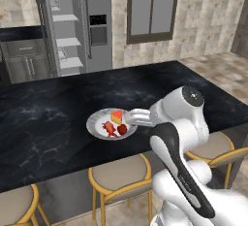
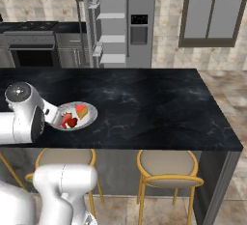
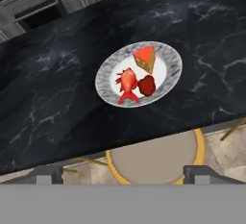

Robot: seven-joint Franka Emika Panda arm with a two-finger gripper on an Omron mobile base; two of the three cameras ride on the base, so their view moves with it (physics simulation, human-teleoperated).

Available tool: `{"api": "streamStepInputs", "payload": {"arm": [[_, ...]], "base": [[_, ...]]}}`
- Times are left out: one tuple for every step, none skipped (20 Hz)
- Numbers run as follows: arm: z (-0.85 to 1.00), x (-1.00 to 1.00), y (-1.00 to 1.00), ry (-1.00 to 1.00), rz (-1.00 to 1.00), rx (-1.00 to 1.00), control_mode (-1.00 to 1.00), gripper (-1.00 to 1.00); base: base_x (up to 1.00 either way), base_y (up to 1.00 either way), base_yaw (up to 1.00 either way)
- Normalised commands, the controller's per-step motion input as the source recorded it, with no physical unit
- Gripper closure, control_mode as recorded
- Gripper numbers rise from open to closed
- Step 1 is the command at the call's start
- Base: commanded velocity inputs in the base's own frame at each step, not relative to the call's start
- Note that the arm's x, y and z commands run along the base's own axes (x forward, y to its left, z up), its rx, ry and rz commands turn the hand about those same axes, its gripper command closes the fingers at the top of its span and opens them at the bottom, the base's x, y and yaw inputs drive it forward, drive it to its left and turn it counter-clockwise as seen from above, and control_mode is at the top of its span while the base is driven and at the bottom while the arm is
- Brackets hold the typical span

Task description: Take the cheese, fish, and bell pepper from the fridge and place them on the plate on the dining counter to create an appetizer plate.

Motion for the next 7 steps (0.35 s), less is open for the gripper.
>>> {"api": "streamStepInputs", "payload": {"arm": [[1.00, -1.00, -0.22, 0.11, -0.05, 0.00, -1.00, -1.00], [1.00, -1.00, -0.22, 0.11, -0.04, 0.00, -1.00, -1.00], [1.00, -1.00, -0.24, 0.11, -0.04, 0.00, -1.00, -1.00], [1.00, -1.00, -0.26, 0.13, -0.04, -0.02, -1.00, -1.00], [1.00, -1.00, -0.29, 0.12, -0.04, -0.05, -1.00, -1.00], [1.00, -1.00, -0.34, 0.11, -0.03, -0.09, -1.00, -1.00], [1.00, -1.00, -0.36, 0.11, -0.03, -0.11, -1.00, -1.00]], "base": [[0.00, 0.00, 0.00], [0.00, 0.00, 0.00], [0.00, 0.00, 0.00], [0.00, 0.00, 0.00], [0.00, 0.00, 0.00], [0.00, 0.00, 0.00], [0.00, 0.00, 0.00]]}}
